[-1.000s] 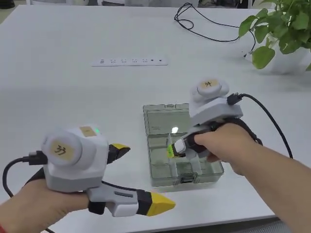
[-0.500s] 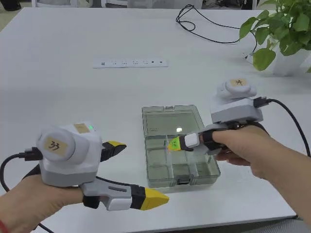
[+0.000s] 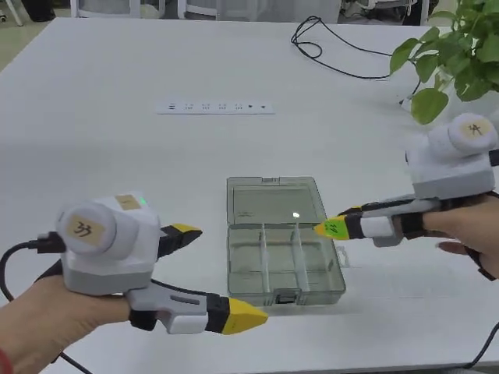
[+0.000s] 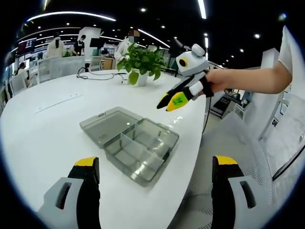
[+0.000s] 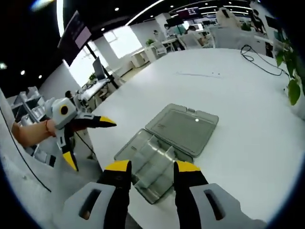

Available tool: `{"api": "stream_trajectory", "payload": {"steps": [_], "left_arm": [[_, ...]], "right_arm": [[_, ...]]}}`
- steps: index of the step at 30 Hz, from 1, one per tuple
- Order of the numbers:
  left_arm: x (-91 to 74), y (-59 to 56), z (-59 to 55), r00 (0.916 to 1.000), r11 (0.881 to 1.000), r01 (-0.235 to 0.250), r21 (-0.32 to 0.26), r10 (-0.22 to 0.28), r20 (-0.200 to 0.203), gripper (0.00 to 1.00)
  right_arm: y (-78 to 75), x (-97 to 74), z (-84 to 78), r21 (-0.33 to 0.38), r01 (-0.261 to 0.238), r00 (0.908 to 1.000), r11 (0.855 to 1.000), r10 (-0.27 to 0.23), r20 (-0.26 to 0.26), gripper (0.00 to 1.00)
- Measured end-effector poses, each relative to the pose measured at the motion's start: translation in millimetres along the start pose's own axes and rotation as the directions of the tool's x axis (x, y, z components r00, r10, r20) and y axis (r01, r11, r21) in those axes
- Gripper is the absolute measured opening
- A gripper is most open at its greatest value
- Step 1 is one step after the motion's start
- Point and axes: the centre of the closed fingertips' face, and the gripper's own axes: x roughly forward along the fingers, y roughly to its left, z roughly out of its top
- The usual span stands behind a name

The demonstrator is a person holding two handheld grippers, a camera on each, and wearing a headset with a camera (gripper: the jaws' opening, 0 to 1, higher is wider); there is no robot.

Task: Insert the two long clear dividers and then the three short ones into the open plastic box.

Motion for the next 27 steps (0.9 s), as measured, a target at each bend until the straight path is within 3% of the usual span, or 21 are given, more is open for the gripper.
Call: {"api": "stream_trajectory", "payload": {"steps": [5, 10, 11, 14, 15, 17, 19, 24, 25, 26, 27], "left_arm": [[-0.8, -0.2, 0.3, 0.9999, 1.000, -0.010, -0.004, 0.010, 0.004, 1.00], [-3.0, 0.3, 0.7, 0.9998, 1.000, -0.015, -0.009, 0.015, 0.011, 1.00], [-3.4, 0.9, 0.2, 0.9998, 1.000, -0.016, -0.010, 0.016, 0.011, 1.00], [-4.1, 0.8, -1.1, 0.9998, 1.000, -0.016, -0.012, 0.017, 0.009, 1.00], [-4.2, 1.1, -1.4, 0.9998, 1.000, -0.016, -0.011, 0.017, 0.008, 1.00], [-4.6, 1.3, -2.0, 0.9998, 1.000, -0.019, -0.013, 0.019, 0.007, 1.00], [-5.0, 1.5, -1.8, 0.9997, 1.000, -0.020, -0.015, 0.020, 0.011, 1.00], [-5.9, 1.8, -3.6, 0.9997, 1.000, -0.022, -0.020, 0.022, 0.009, 1.00], [-6.1, 2.3, -4.0, 0.9997, 1.000, -0.023, -0.021, 0.023, 0.009, 1.00], [-6.4, 2.7, -4.1, 0.9997, 1.000, -0.024, -0.021, 0.024, 0.009, 1.00], [-6.7, 2.9, -4.0, 0.9997, 0.999, -0.024, -0.022, 0.024, 0.010, 1.00]], "right_arm": [[-6.5, -8.9, -19.2, -0.152, -0.022, 0.9967, 0.988, 0.010, -0.080, 0.48], [-14.6, -12.7, -41.7, -0.294, -0.067, 0.9832, 0.953, 0.013, -0.182, 0.54], [-17.7, -12.9, -46.9, -0.347, -0.077, 0.9775, 0.935, 0.002, -0.211, 0.55], [-24.2, -11.8, -63.9, -0.414, -0.113, 0.9581, 0.903, -0.011, -0.286, 0.56], [-28.3, -11.8, -72.3, -0.437, -0.130, 0.9452, 0.890, -0.022, -0.326, 0.56], [-35.0, -10.8, -81.5, -0.498, -0.150, 0.9287, 0.854, -0.051, -0.367, 0.56], [-37.4, -9.6, -88.7, -0.515, -0.173, 0.9157, 0.840, -0.056, -0.398, 0.55], [-52.2, -5.7, -106.1, -0.583, -0.218, 0.8753, 0.782, -0.107, -0.472, 0.51], [-52.5, -4.0, -107.3, -0.590, -0.226, 0.8743, 0.775, -0.106, -0.474, 0.50], [-54.7, -2.5, -108.7, -0.587, -0.225, 0.8740, 0.778, -0.105, -0.474, 0.50], [-57.4, -1.0, -110.4, -0.590, -0.230, 0.8690, 0.774, -0.110, -0.483, 0.49]]}}
